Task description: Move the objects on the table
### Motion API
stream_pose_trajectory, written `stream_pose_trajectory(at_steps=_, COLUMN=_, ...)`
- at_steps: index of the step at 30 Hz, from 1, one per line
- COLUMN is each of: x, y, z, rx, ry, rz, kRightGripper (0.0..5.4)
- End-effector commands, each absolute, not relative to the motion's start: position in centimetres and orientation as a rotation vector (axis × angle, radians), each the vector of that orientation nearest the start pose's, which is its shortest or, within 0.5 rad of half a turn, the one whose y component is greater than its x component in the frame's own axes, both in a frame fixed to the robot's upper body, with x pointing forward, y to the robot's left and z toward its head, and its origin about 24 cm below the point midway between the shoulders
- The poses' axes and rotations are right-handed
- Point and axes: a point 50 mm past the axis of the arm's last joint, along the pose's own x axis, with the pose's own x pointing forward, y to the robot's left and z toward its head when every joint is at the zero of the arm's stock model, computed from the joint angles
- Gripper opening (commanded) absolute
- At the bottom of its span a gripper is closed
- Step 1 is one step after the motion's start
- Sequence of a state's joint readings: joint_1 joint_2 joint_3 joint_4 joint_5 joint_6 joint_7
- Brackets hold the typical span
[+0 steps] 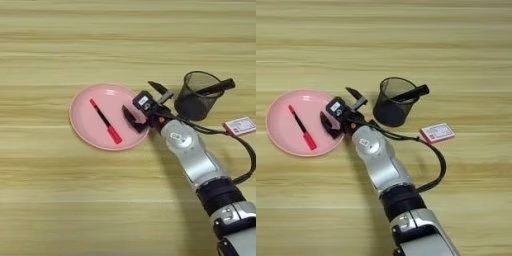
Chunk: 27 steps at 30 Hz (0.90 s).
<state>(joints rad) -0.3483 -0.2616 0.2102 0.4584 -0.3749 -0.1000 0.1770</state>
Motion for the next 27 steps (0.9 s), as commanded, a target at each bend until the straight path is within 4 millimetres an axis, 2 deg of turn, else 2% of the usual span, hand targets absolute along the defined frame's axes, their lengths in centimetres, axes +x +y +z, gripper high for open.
stream_pose_trajectory(at_steps=1, x=32.4, y=-13.8, z=6.0, rx=-0.781, ry=-0.059, rz=0.402, kRightGripper=5.38)
stream_pose_trajectory(at_steps=7, x=32.6, y=-14.0, z=6.3, rx=-0.839, ry=-0.067, rz=0.396, kRightGripper=5.38)
stream_pose_trajectory(at_steps=16, x=33.1, y=-15.9, z=6.4, rx=-0.983, ry=-0.070, rz=0.320, kRightGripper=5.38)
stream_pose_trajectory(at_steps=27, x=33.4, y=-17.1, z=6.2, rx=-1.031, ry=-0.046, rz=0.286, kRightGripper=5.38)
